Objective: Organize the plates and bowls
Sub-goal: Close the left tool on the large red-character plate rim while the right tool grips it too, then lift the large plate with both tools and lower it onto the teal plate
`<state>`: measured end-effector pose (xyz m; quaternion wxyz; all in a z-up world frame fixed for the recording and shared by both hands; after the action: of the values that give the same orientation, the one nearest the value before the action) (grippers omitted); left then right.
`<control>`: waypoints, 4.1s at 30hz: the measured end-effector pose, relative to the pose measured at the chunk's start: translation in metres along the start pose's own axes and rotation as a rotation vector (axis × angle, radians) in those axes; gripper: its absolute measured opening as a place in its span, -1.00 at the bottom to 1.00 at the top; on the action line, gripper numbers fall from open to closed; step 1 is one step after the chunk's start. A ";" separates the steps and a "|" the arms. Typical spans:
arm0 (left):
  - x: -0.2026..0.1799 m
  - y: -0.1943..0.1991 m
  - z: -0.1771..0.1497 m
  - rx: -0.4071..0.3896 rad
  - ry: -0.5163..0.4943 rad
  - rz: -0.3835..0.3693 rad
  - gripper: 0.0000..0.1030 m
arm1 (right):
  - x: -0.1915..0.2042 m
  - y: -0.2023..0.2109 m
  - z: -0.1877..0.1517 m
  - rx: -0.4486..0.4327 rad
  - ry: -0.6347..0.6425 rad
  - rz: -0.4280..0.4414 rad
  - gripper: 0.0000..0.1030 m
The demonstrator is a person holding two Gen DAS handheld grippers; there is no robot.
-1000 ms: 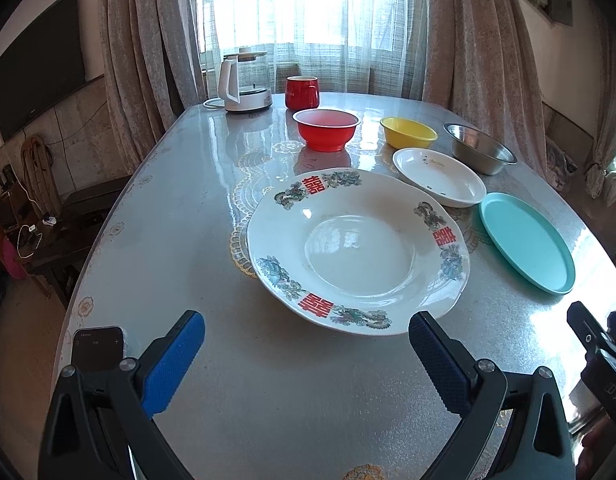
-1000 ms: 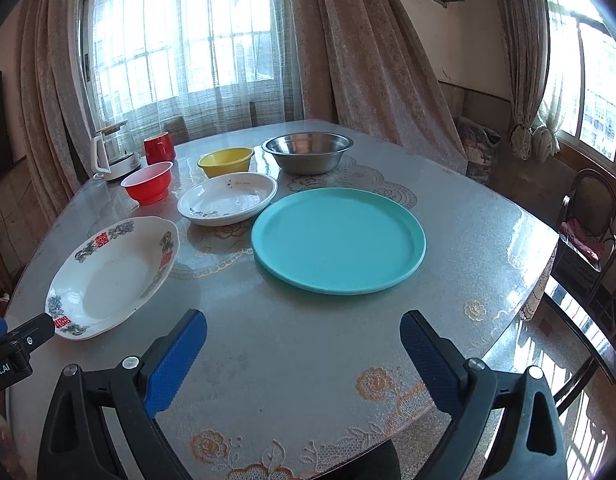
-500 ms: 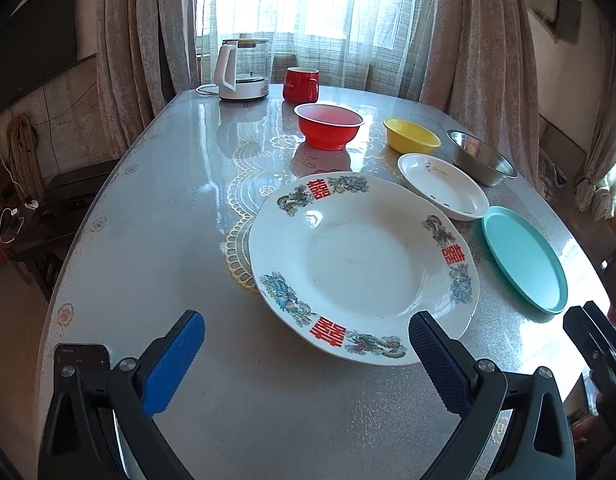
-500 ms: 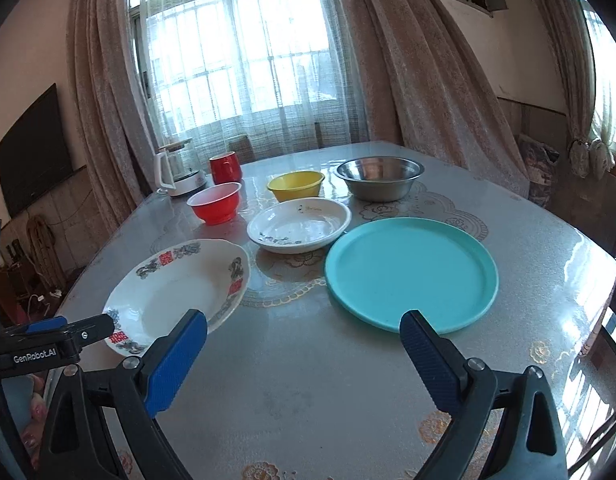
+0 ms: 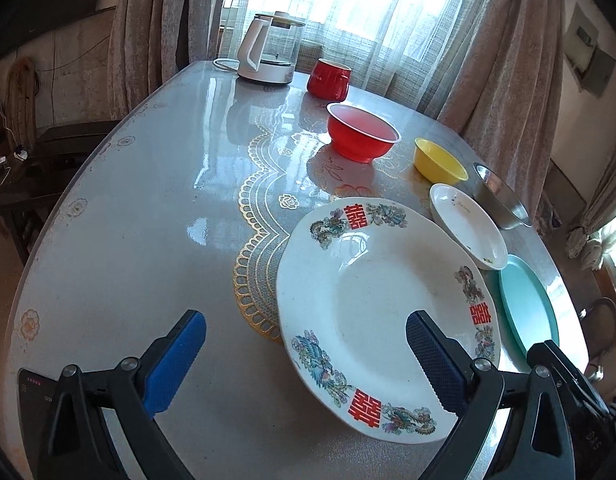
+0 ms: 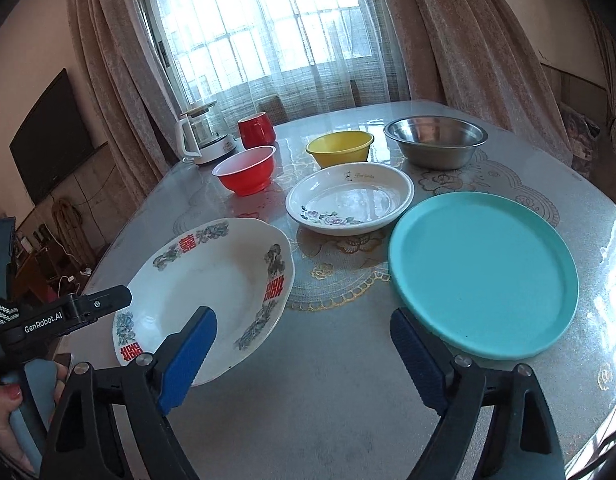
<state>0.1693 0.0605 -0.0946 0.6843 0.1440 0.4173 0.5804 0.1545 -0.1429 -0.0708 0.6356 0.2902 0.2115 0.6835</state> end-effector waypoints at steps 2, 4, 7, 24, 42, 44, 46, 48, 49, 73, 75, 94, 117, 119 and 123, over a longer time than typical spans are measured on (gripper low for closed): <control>-0.001 -0.006 0.002 -0.003 -0.004 -0.012 0.90 | 0.005 -0.008 0.003 0.002 -0.001 0.024 0.60; 0.001 -0.011 0.004 0.001 -0.002 -0.018 0.80 | 0.009 -0.017 0.004 0.021 -0.009 0.044 0.51; 0.001 -0.017 0.004 0.001 0.003 -0.039 0.61 | 0.014 -0.032 0.004 0.051 -0.025 0.079 0.40; 0.006 -0.036 0.000 0.000 0.004 -0.087 -0.40 | 0.034 -0.077 -0.001 0.148 -0.046 0.192 -0.19; -0.005 -0.033 -0.006 0.010 -0.153 -0.031 -0.41 | 0.038 -0.076 -0.002 0.154 0.023 0.208 -0.56; -0.009 -0.031 -0.007 0.006 -0.170 -0.026 -0.41 | 0.041 -0.067 -0.001 0.121 0.074 0.192 -0.55; -0.014 -0.031 -0.011 0.010 -0.171 -0.045 -0.40 | 0.039 -0.061 -0.003 0.116 0.066 0.198 -0.54; -0.020 -0.032 -0.016 0.020 -0.178 -0.059 -0.40 | 0.035 -0.057 -0.006 0.109 0.066 0.185 -0.54; -0.024 -0.032 -0.018 0.021 -0.183 -0.065 -0.40 | 0.032 -0.055 -0.007 0.105 0.069 0.179 -0.54; -0.192 -0.049 -0.038 0.019 -0.398 -0.254 -0.36 | -0.109 0.023 0.009 -0.057 -0.105 -0.022 -0.54; -0.207 -0.057 -0.039 0.021 -0.407 -0.265 -0.36 | -0.124 0.024 0.010 -0.061 -0.121 -0.040 -0.54; -0.269 -0.145 -0.041 0.130 -0.383 -0.251 -0.35 | -0.221 -0.022 0.024 -0.024 -0.215 -0.133 -0.54; -0.247 -0.124 -0.039 0.087 -0.381 -0.237 -0.17 | -0.229 -0.027 0.009 0.012 -0.287 -0.132 -0.43; -0.238 -0.119 -0.036 0.073 -0.358 -0.239 -0.08 | -0.228 -0.022 0.007 0.005 -0.300 -0.127 -0.43; -0.220 -0.107 -0.026 0.037 -0.324 -0.237 -0.04 | -0.224 -0.016 0.005 0.001 -0.304 -0.133 -0.42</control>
<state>0.2268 -0.1790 -0.0944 0.8033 0.1979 0.3265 0.4570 0.1750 -0.3636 -0.1066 0.7040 0.3759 0.1322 0.5879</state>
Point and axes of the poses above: each gripper's, at about its wrist camera, not at the fingertips, and y roughly against the way its jaws point, x to its left, z to its top, the point moved 10 cm from there along -y, roughly the way its jaws point, and after that the axes turned 10 degrees about -z, right-handed, at the moved point
